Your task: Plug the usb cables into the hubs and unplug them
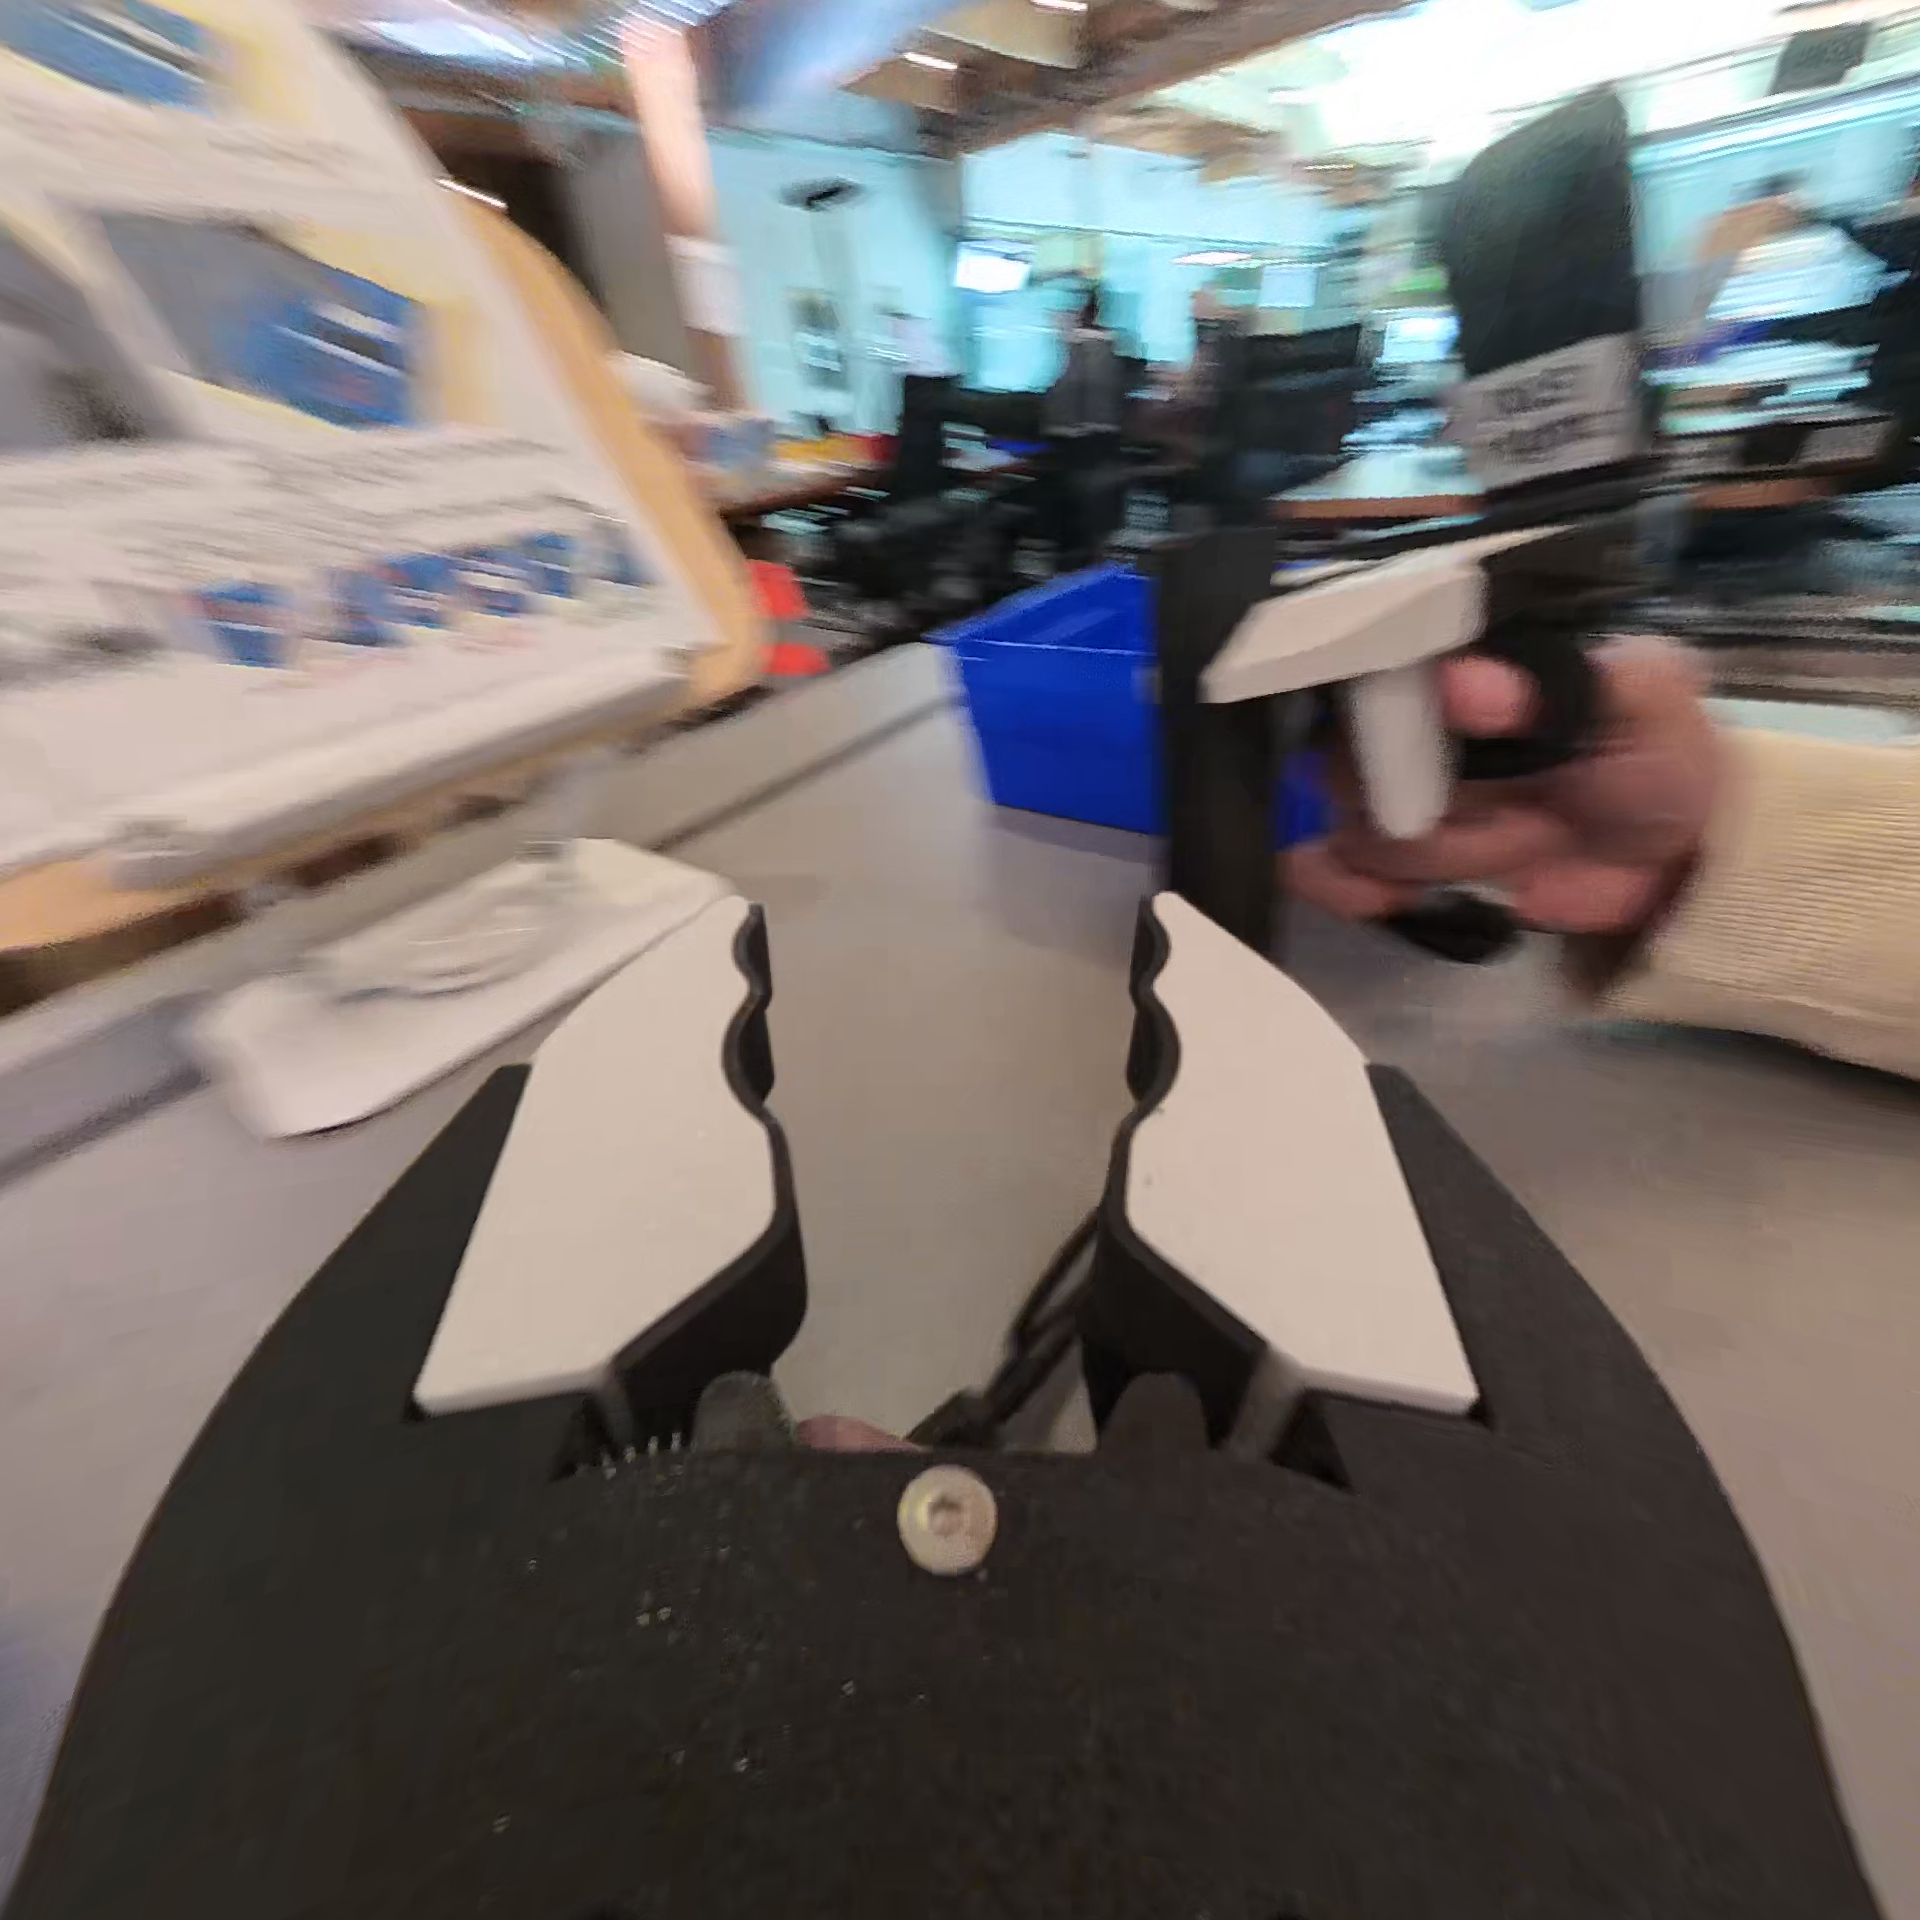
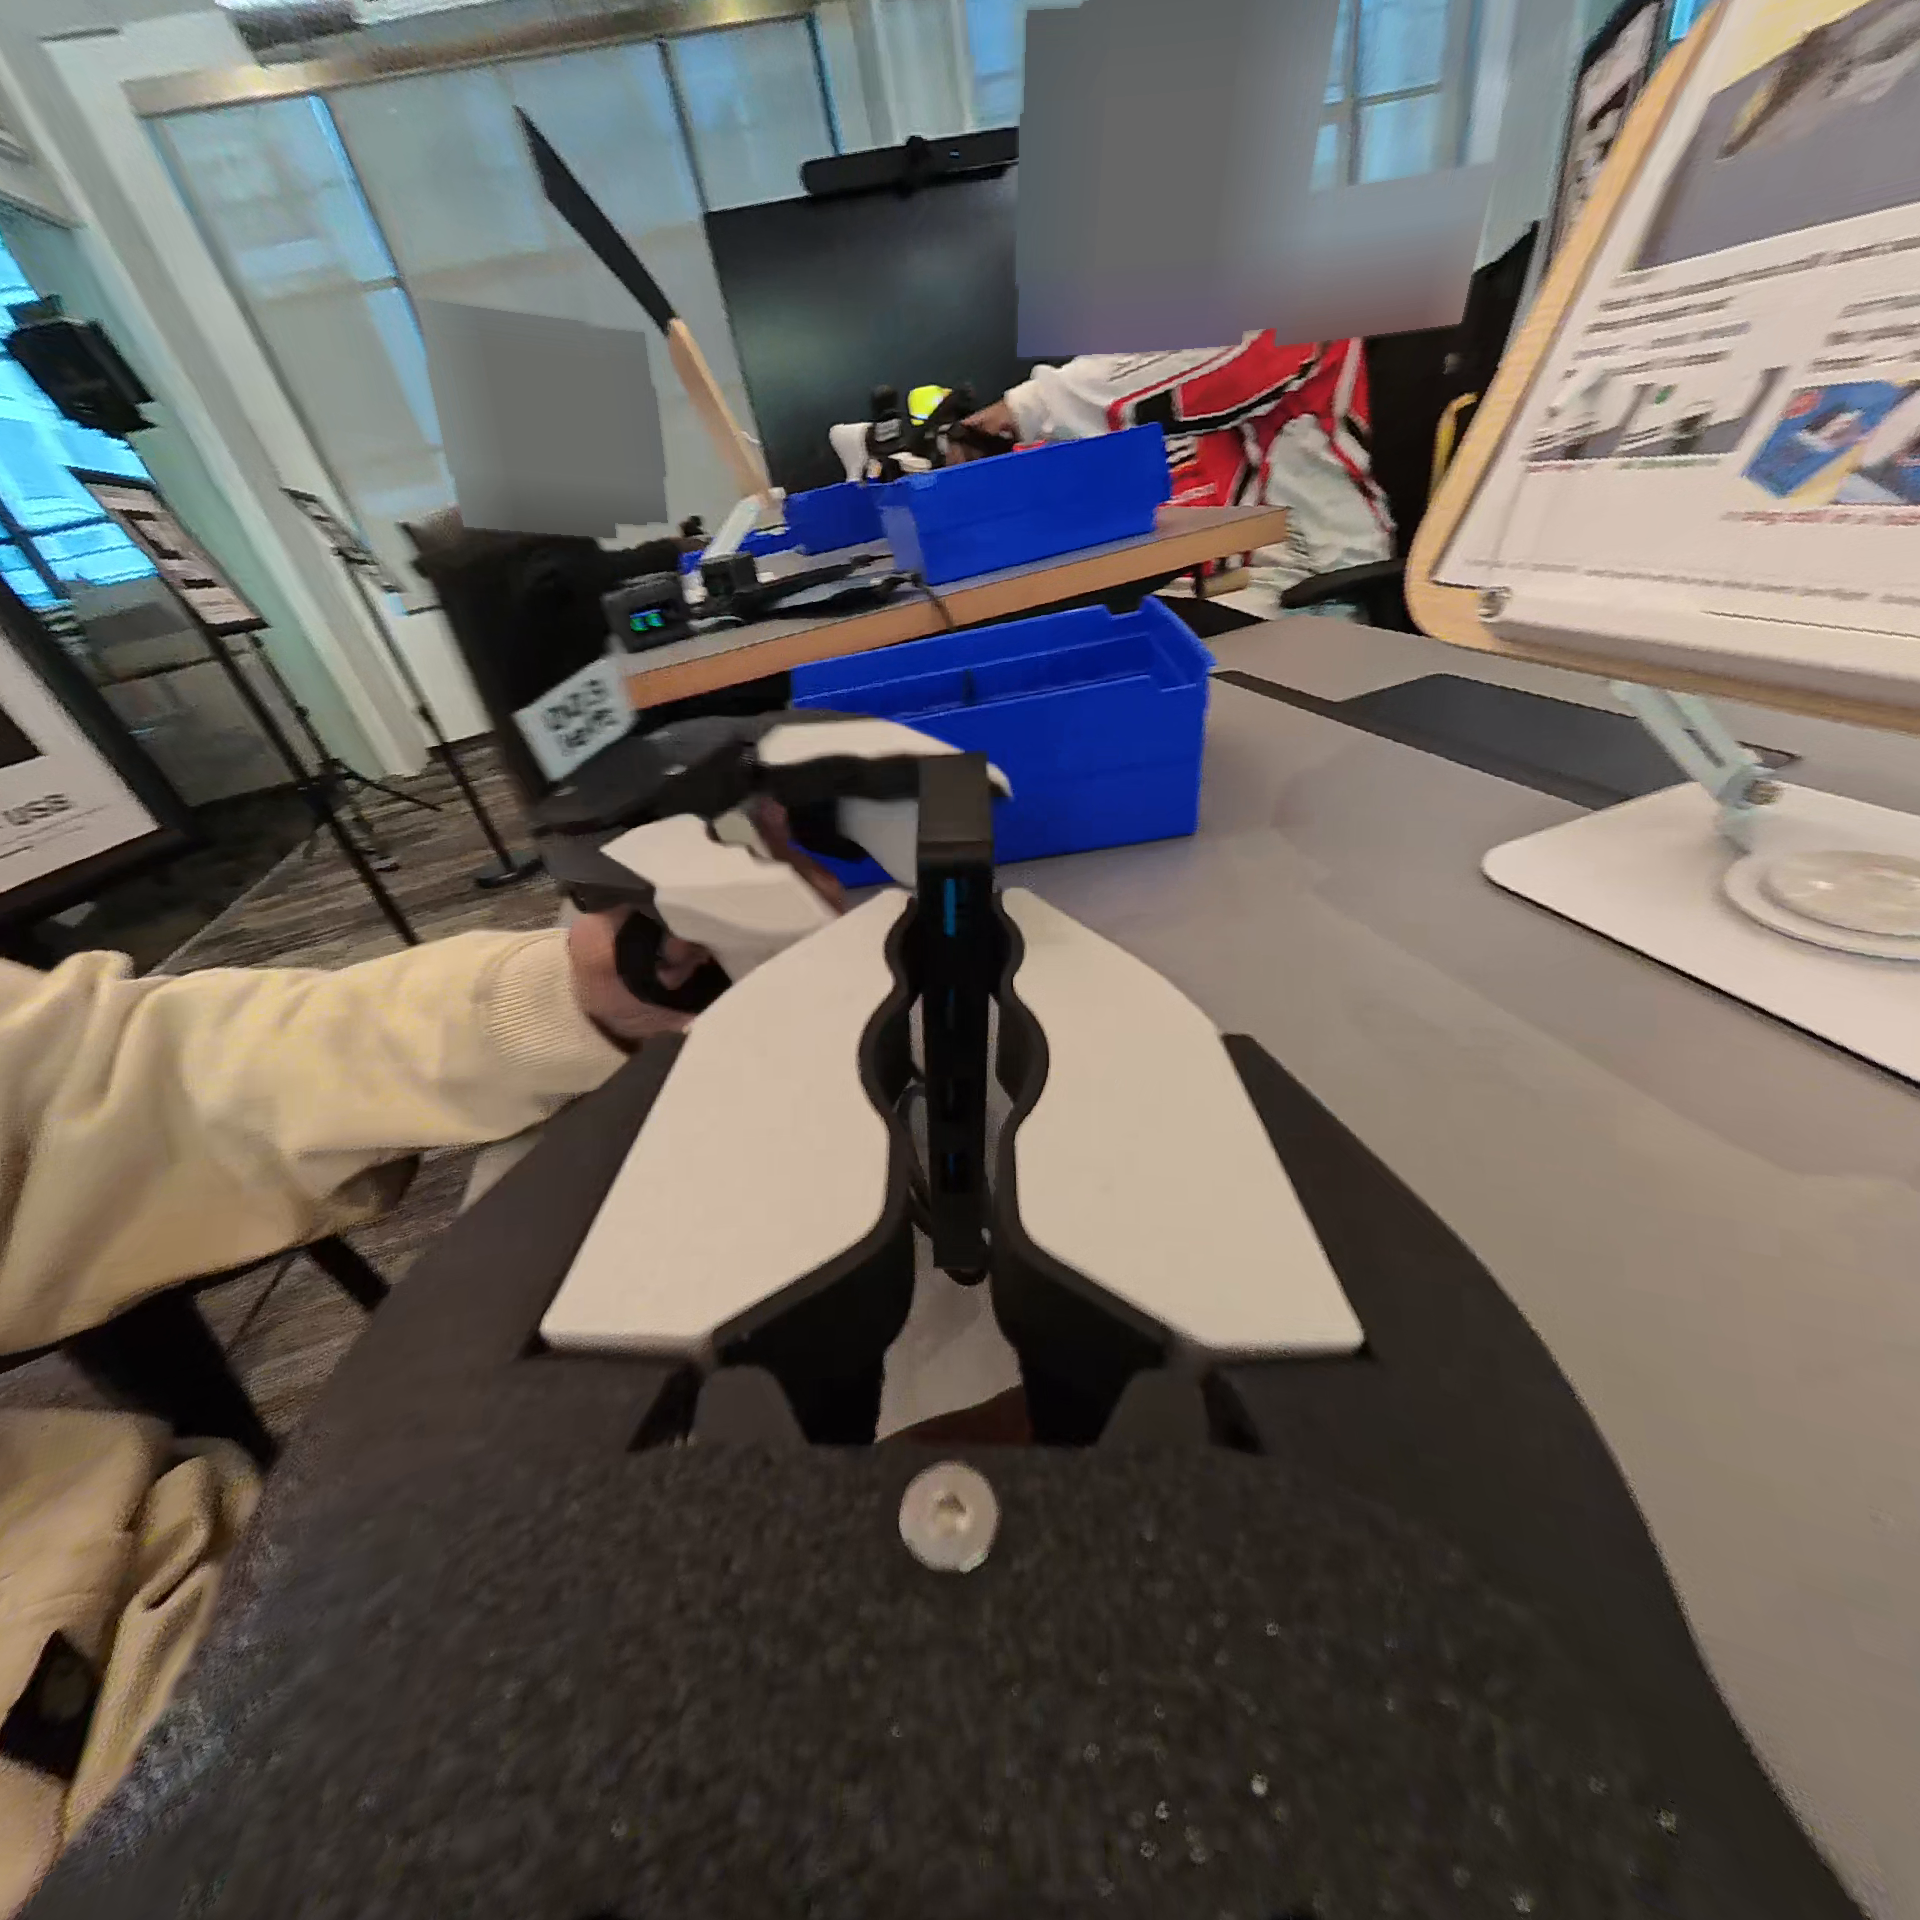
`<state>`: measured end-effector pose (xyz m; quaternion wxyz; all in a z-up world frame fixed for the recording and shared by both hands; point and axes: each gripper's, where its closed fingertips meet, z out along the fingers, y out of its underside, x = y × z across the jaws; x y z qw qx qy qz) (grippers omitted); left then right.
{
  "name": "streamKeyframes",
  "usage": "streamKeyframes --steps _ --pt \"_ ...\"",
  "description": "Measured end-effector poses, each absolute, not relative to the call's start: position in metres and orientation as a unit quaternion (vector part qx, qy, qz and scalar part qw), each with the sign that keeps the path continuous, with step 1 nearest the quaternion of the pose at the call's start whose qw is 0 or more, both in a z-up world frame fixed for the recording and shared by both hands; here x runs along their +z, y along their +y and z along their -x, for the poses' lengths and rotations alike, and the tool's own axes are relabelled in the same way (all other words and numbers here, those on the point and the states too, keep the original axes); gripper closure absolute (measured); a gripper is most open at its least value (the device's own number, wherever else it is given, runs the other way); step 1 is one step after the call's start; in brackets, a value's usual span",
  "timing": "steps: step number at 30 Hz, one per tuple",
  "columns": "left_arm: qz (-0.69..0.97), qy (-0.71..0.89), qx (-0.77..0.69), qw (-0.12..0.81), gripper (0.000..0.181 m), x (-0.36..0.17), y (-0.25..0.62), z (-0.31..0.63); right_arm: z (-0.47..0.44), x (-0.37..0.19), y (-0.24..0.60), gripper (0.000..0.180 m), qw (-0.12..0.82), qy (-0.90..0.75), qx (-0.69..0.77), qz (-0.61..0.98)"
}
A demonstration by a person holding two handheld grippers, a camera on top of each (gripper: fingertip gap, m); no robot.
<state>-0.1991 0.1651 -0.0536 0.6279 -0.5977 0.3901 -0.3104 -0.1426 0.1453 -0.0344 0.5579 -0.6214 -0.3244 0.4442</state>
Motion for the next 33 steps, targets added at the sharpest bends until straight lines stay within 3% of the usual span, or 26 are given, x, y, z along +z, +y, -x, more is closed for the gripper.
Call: streamKeyframes --steps 4,8,15,23,27,33 --pt "0.599 0.291 -0.210 0.716 0.138 -0.034 0.181 0.244 0.122 -0.030 0.151 0.169 0.586 -0.290 0.393 0.647" --pt "0.636 0.272 -0.230 0.685 0.130 -0.044 0.191 0.247 0.095 -0.001 0.148 0.169 0.617 -0.244 0.359 0.657" --pt "0.687 0.254 -0.256 0.631 0.123 -0.065 0.203 0.248 0.021 0.101 0.146 0.169 0.683 -0.205 0.243 0.657" --pt "0.701 0.276 -0.244 0.611 0.122 -0.076 0.203 0.240 -0.089 0.184 0.189 0.169 0.683 -0.169 0.096 0.704" --pt "0.703 0.291 -0.253 0.598 0.121 -0.080 0.199 0.233 -0.127 0.160 0.225 0.169 0.665 -0.110 0.118 0.729" --pt "0.708 0.300 -0.251 0.588 0.121 -0.085 0.197 0.230 -0.159 0.053 0.262 0.169 0.592 -0.041 0.128 0.795"
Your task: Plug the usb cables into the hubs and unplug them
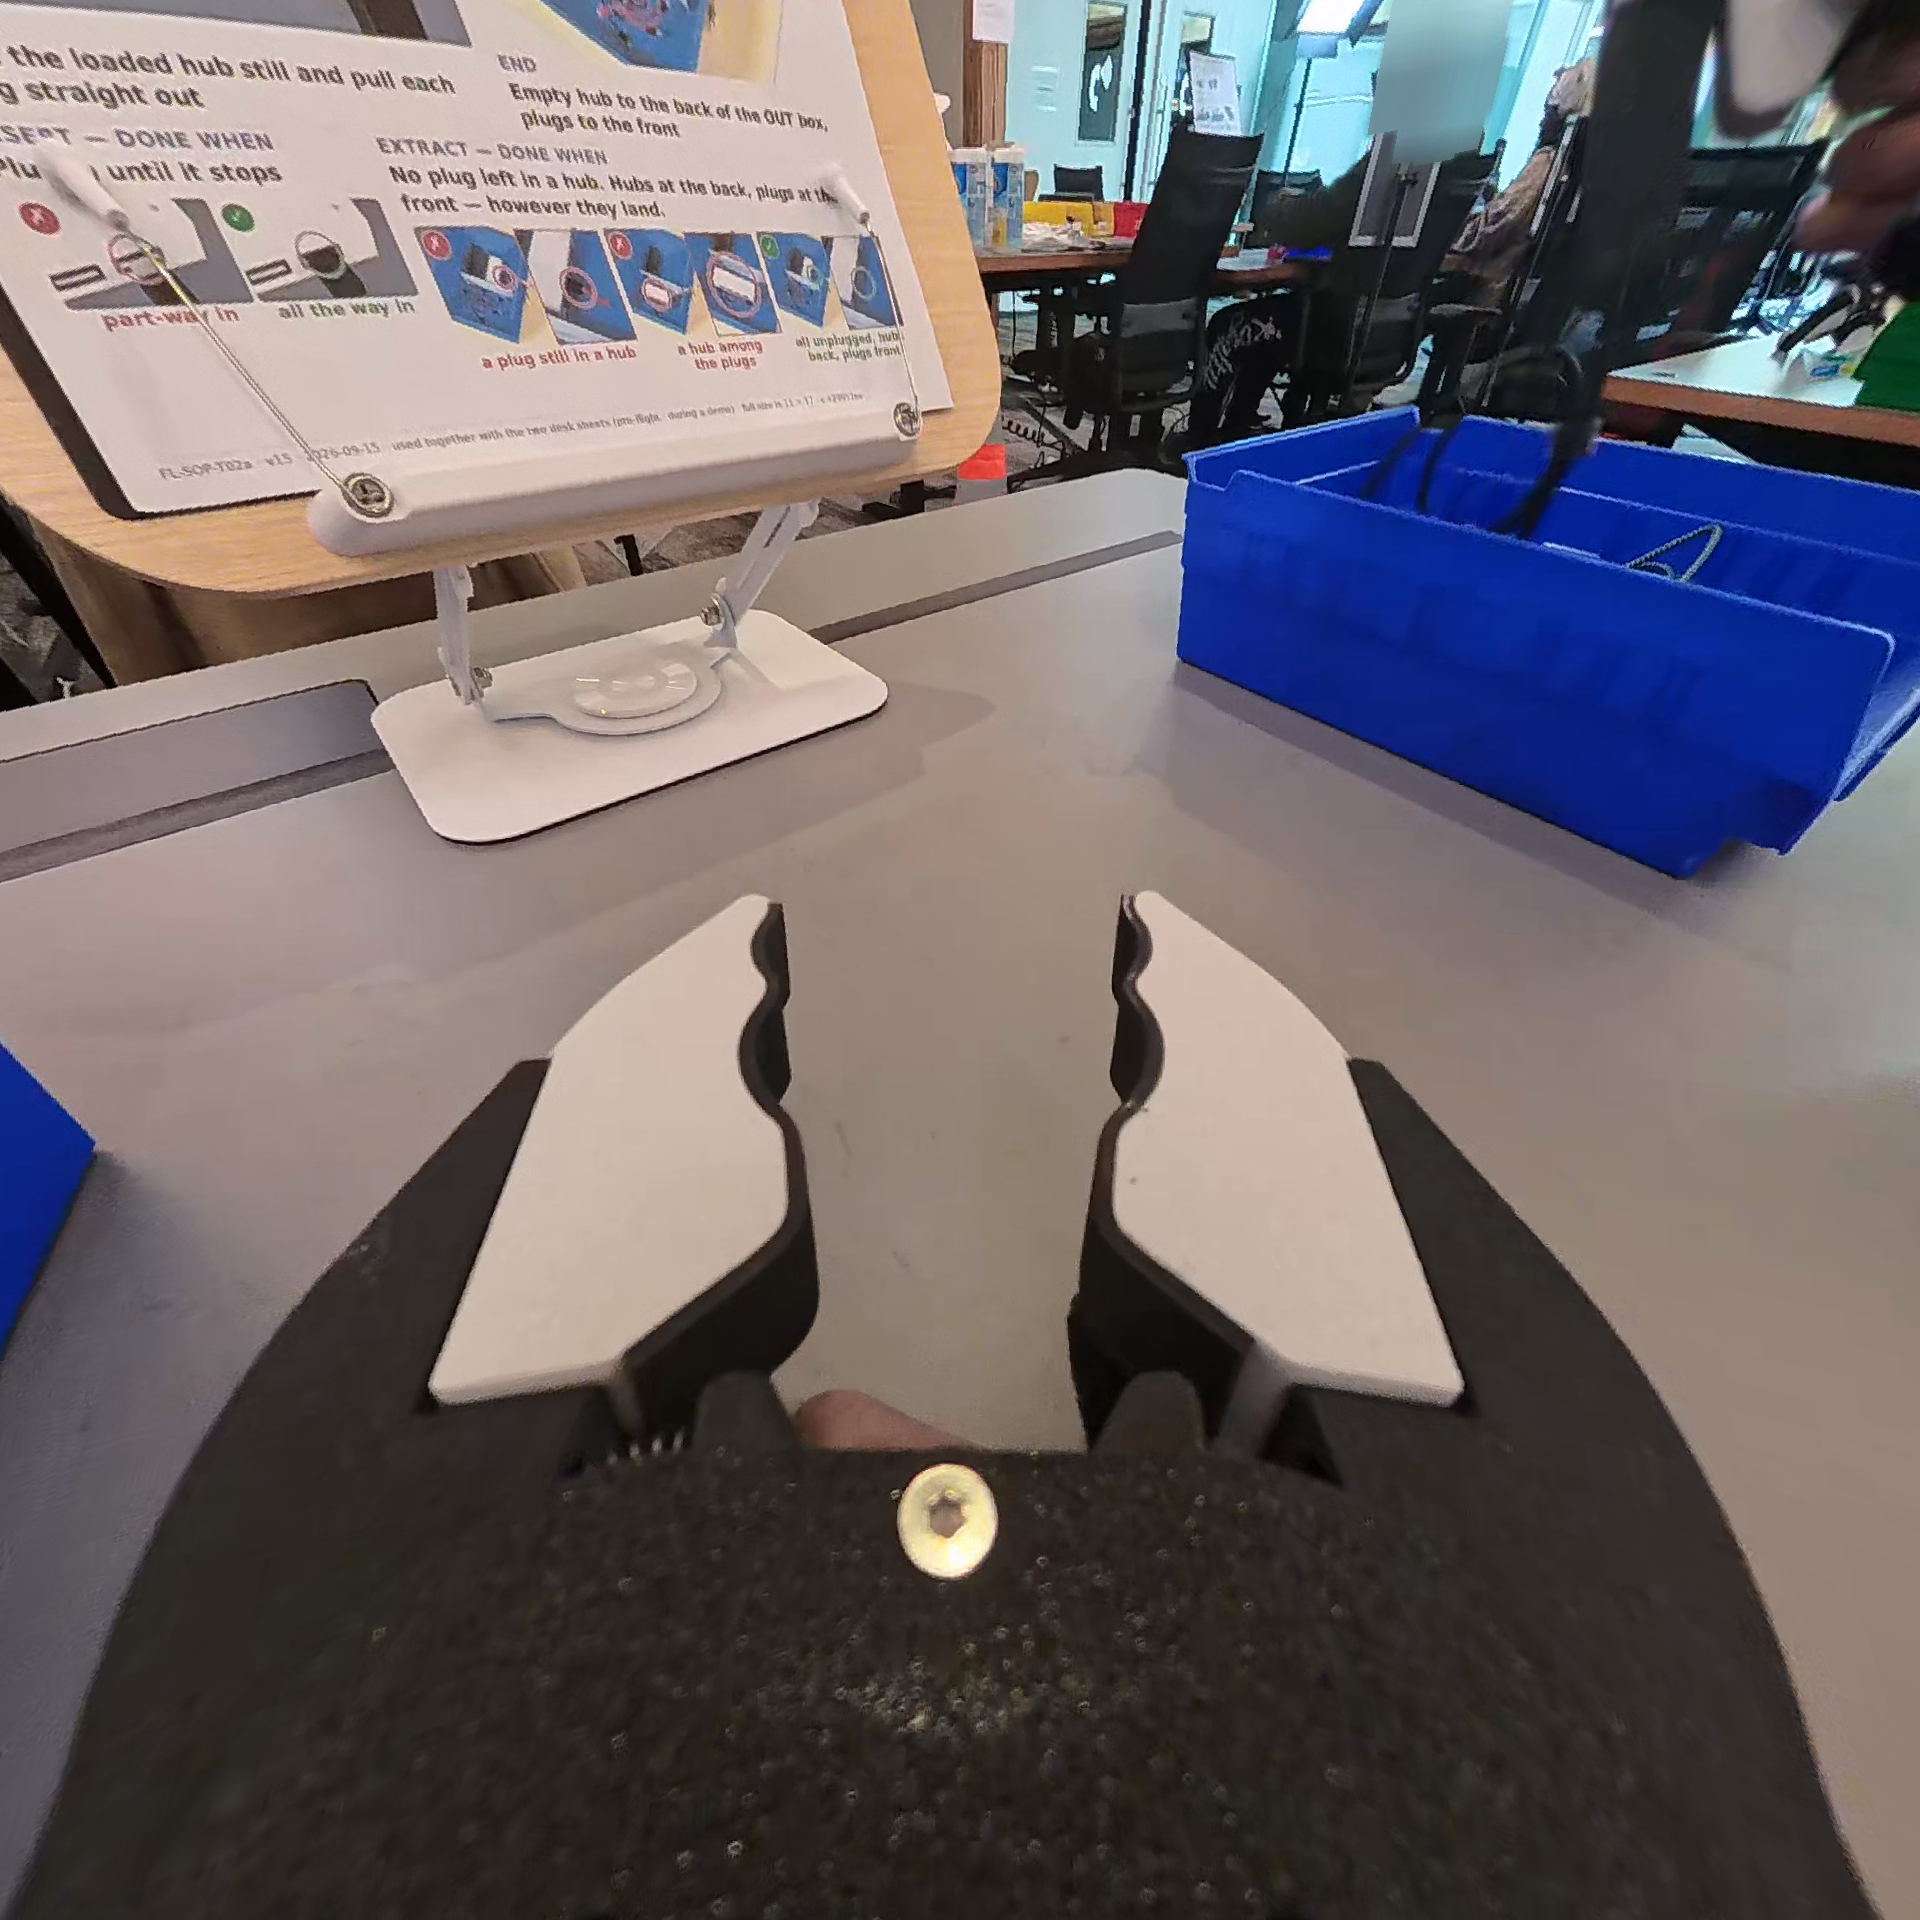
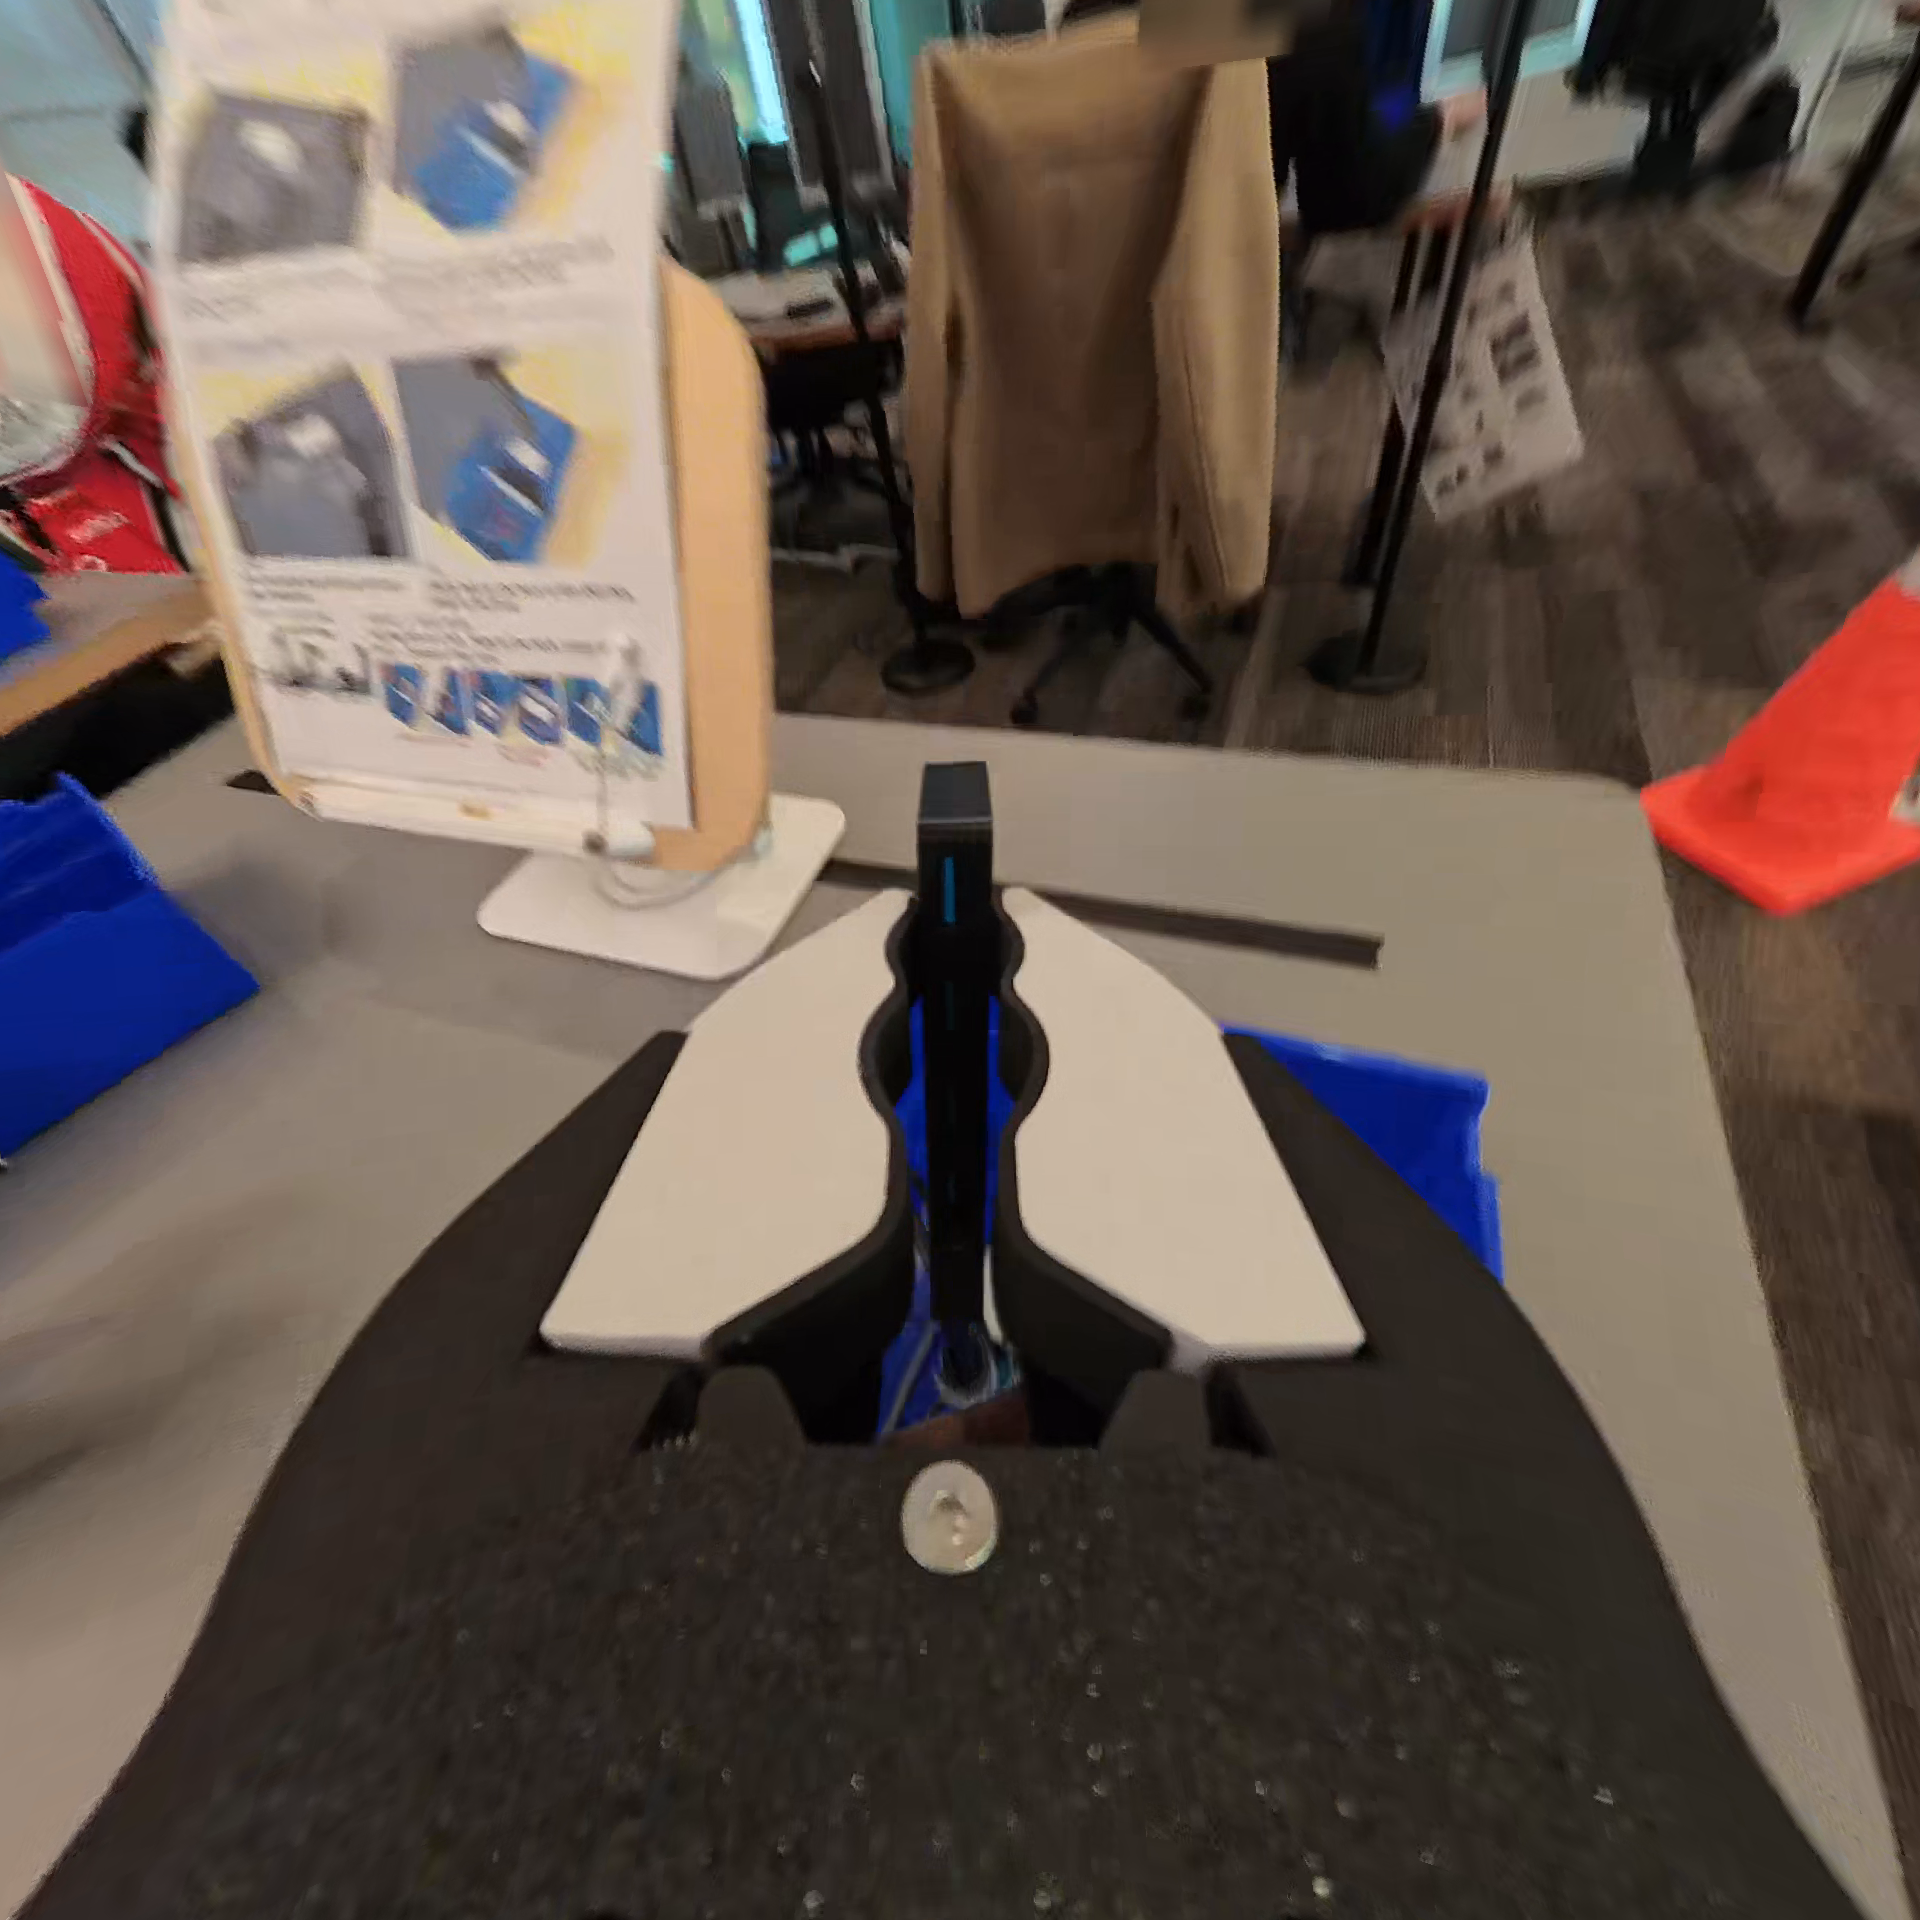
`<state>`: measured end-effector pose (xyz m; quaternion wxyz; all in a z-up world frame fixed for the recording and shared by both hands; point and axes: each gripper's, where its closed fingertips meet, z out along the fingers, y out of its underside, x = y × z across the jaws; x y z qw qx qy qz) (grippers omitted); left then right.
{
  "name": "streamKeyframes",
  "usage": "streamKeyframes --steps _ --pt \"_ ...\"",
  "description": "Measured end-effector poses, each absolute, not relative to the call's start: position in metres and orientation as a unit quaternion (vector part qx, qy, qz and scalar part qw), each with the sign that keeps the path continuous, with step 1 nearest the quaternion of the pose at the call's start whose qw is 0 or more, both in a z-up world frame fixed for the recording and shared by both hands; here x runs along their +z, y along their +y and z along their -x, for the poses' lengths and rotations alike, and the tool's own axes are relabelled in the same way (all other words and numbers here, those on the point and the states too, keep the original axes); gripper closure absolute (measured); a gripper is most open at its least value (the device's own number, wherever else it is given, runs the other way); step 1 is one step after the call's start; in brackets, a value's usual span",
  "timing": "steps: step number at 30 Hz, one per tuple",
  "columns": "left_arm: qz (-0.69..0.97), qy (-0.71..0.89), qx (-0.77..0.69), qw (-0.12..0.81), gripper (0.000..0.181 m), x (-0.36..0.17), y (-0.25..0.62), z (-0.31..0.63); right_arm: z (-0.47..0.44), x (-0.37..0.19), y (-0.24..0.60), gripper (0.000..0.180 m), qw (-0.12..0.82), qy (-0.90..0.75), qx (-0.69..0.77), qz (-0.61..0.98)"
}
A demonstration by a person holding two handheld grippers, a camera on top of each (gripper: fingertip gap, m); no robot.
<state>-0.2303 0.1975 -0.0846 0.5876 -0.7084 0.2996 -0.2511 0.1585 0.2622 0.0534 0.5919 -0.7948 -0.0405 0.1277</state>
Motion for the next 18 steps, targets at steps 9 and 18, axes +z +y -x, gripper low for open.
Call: streamKeyframes --steps 9,18 --pt "0.714 0.315 -0.242 0.576 0.119 -0.091 0.196 0.226 -0.202 -0.115 0.246 0.169 0.309 0.024 0.119 0.943" --pt "0.714 0.337 -0.222 0.572 0.116 -0.098 0.193 0.222 -0.224 -0.132 0.248 0.137 0.262 -0.065 -0.056 0.961"
